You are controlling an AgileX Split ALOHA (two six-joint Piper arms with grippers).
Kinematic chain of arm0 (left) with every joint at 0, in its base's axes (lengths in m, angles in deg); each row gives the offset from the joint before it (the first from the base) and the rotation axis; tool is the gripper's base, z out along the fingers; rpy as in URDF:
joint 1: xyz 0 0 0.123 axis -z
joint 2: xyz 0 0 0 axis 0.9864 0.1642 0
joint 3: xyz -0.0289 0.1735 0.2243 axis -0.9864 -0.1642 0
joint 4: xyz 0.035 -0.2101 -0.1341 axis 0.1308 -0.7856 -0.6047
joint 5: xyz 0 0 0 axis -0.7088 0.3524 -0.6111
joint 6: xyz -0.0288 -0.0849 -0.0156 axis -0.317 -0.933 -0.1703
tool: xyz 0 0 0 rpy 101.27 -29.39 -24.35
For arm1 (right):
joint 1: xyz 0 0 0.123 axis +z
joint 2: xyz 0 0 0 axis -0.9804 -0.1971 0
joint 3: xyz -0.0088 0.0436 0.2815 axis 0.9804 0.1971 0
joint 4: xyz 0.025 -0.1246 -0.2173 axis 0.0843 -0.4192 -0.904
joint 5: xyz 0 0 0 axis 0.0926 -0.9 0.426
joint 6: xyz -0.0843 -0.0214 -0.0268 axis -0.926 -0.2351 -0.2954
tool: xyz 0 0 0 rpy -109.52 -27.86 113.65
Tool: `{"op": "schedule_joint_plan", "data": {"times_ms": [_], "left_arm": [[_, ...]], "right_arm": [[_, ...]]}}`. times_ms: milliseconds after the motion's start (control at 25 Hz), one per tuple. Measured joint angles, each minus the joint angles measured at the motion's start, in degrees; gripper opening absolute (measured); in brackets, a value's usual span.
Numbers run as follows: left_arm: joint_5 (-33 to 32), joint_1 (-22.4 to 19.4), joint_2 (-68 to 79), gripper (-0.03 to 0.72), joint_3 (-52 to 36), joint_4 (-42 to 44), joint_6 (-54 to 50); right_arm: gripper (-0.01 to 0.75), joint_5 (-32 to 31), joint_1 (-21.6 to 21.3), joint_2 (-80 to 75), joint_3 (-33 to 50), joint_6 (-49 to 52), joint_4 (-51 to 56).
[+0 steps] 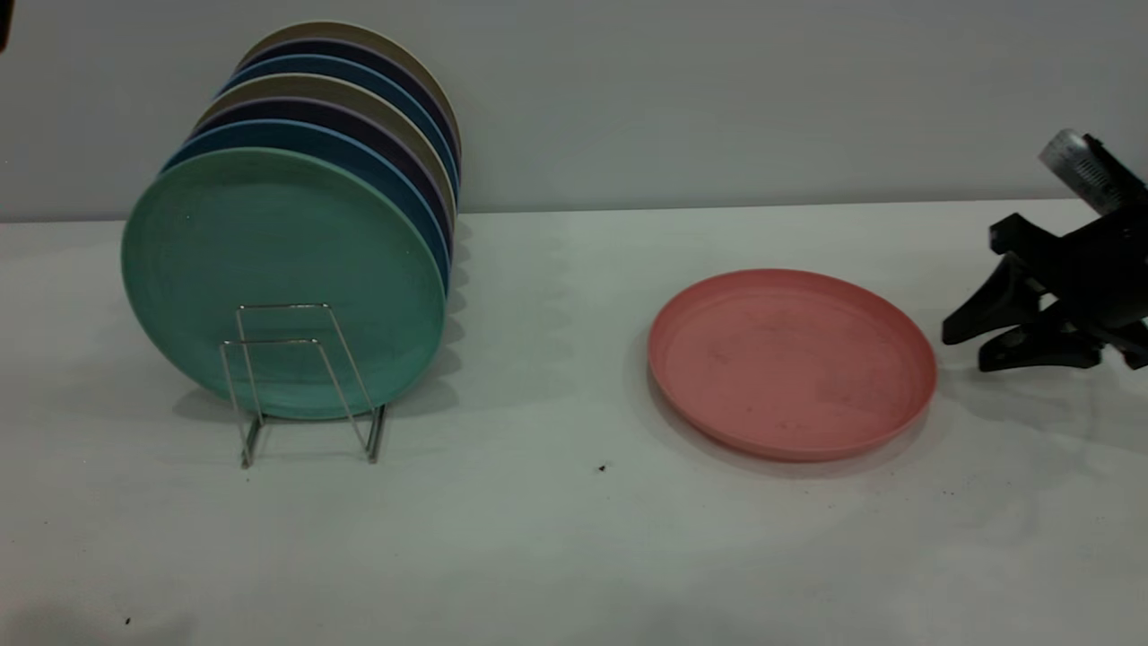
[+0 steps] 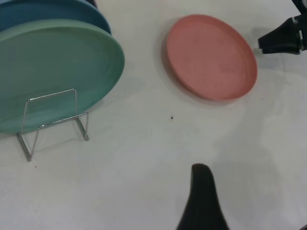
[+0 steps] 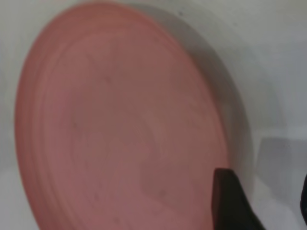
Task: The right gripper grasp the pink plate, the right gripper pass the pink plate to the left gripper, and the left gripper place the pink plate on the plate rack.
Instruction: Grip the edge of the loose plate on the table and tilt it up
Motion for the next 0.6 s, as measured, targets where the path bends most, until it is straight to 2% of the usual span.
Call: {"op": "schedule_joint_plan", "data": {"times_ms": [320,480,600], "left_arm": [[-0.1,0.0,0.0,0.582,0.0,0.0,0.0],[-0.2,0.0,0.0,0.582,0.0,0.0,0.0],[-0.2,0.0,0.0,0.582,0.0,0.0,0.0]], "right_arm": [[0.352,0.2,2.6,-3.7,-1.1,-0.6,3.9],[0.285,1.2,4.6,-4.0,-1.2,-0.7,5.0],[0.201,2.0,6.0,-4.2,-1.2,-0.7,5.3]]}}
